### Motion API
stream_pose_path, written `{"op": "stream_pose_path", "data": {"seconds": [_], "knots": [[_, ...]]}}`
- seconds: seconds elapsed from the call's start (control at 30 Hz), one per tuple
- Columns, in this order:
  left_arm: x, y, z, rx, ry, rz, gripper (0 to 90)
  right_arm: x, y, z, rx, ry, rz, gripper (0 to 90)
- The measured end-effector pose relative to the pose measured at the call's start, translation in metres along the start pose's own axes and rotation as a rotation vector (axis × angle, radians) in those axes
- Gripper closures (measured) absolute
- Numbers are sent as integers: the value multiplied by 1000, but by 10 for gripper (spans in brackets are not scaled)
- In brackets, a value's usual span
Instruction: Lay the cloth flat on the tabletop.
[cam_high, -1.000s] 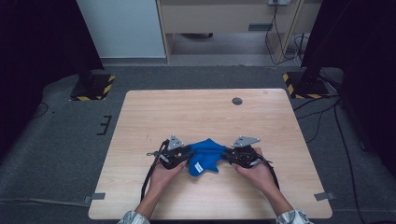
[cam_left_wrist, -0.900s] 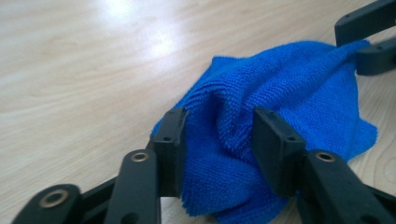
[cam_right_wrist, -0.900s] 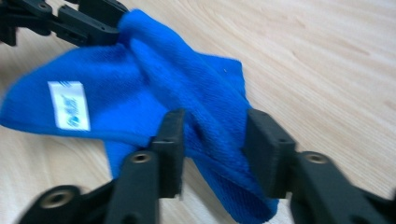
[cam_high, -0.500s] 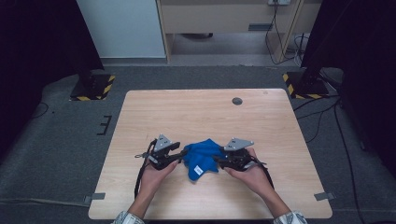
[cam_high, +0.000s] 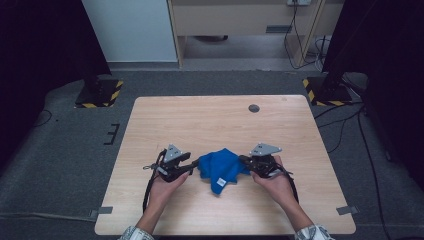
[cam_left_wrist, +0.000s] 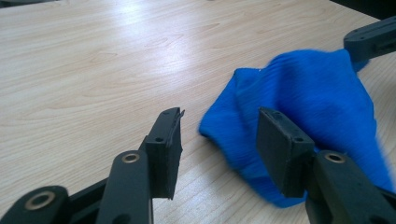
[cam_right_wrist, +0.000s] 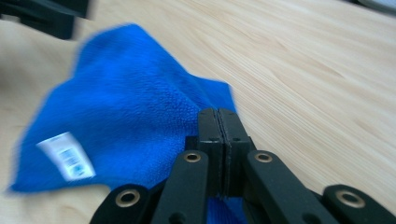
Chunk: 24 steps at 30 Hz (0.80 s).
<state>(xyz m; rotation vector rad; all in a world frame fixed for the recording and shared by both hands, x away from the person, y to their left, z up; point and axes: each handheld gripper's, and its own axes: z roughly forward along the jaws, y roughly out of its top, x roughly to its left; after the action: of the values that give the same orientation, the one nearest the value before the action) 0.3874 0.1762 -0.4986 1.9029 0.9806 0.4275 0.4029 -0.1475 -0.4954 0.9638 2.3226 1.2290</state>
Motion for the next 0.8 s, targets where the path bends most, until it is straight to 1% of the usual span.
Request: {"op": "stream_pose_path", "data": {"seconds": [0.03,0.1,0.2,0.33,0.43,0.47,0.5,0.57,0.7,0.8], "knots": [[0,-1,1,6,-1,-1,500,-4,-3,1,8,-7,15,890],[0,-2,2,11,-2,1,498,-11,-10,4,47,-33,29,889],[-3,-2,3,12,-6,5,493,-17,-16,7,64,-44,55,884],[-7,-3,5,16,-12,13,478,-19,-19,9,75,-49,65,855],[-8,-3,6,14,-10,22,458,-18,-17,6,59,-47,70,789],[-9,-2,6,15,-8,32,451,-17,-15,4,47,-44,71,764],[-9,-2,5,13,-6,34,437,-15,-13,0,28,-47,72,717],[-10,-1,5,8,-7,32,430,-12,-9,-6,2,-39,77,672],[-12,-1,2,4,-3,34,397,-5,-5,-14,-30,-14,48,590],[-13,-1,1,-3,2,33,381,1,-3,-15,-40,7,29,530]]}}
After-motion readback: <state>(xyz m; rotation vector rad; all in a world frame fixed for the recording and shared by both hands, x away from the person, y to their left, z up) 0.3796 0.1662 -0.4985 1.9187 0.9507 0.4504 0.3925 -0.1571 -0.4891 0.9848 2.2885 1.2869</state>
